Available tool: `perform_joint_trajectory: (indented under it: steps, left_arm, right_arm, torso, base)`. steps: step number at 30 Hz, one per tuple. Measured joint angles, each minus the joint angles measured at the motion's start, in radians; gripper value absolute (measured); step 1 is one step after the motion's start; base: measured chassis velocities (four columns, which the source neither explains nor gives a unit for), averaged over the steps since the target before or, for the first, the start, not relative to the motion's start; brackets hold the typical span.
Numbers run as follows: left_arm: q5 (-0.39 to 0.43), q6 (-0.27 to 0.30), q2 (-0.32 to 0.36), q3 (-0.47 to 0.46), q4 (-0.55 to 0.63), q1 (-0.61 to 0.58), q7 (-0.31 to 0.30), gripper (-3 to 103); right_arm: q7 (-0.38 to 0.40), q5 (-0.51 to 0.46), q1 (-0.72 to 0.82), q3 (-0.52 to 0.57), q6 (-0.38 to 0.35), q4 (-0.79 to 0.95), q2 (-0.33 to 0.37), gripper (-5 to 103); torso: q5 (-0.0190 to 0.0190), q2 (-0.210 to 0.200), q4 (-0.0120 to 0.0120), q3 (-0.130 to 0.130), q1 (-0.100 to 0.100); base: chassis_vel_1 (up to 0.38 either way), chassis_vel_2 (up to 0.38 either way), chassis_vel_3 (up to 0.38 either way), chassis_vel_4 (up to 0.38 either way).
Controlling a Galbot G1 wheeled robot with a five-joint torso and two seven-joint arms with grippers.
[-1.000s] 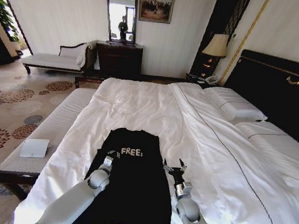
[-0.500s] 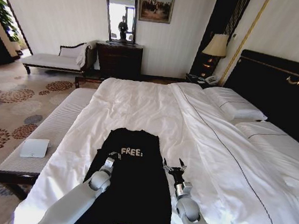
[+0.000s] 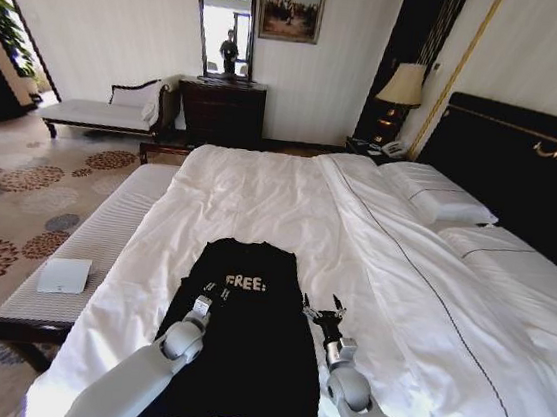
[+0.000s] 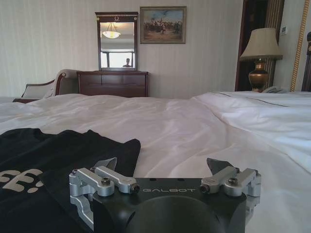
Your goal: Fold the clothes on the bed.
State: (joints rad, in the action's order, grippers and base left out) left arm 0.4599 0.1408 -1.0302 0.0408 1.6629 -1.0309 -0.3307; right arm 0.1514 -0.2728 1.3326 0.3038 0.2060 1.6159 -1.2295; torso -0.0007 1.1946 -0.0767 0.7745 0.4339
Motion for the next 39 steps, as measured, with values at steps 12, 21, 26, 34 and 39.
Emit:
perform_joint_trajectory:
  steps: [12, 21, 26, 34, 39]
  left_arm:
    - [0.496, 0.068, -0.031, -0.125, -0.210, 0.250, 0.007, 92]
    - [0.596, 0.103, -0.098, -0.110, -0.509, 0.401, 0.096, 100]
    - [0.634, 0.123, -0.120, -0.110, -0.581, 0.432, 0.144, 100]
    - [0.654, 0.128, -0.147, -0.114, -0.663, 0.459, 0.233, 97]
    - [0.649, 0.128, -0.180, -0.115, -0.734, 0.495, 0.260, 94]
  right_arm:
    - [-0.001, 0.001, 0.022, 0.014, 0.000, 0.015, 0.014, 100]
    - [-0.001, -0.004, 0.047, 0.048, -0.002, 0.035, 0.034, 100]
    - [-0.001, -0.005, 0.060, 0.062, -0.002, 0.040, 0.039, 100]
    - [0.000, -0.009, 0.059, 0.055, -0.009, 0.043, 0.044, 100]
    - [0.001, -0.014, 0.060, 0.057, -0.011, 0.045, 0.053, 100]
  torso:
    - [-0.0001, 0.000, -0.0001, 0.000, 0.000]
    - [0.0000, 0.000, 0.0000, 0.000, 0.000]
    - [0.0000, 0.000, -0.0003, 0.000, 0.000]
    - [0.0001, 0.000, 0.0000, 0.000, 0.000]
    - [0.0002, 0.000, -0.0001, 0.000, 0.000]
  base:
    - [0.000, 0.000, 0.000, 0.000]
    - [0.000, 0.000, 0.000, 0.000]
    - [0.000, 0.000, 0.000, 0.000]
    - [0.000, 0.000, 0.000, 0.000]
    - [0.000, 0.000, 0.000, 0.000]
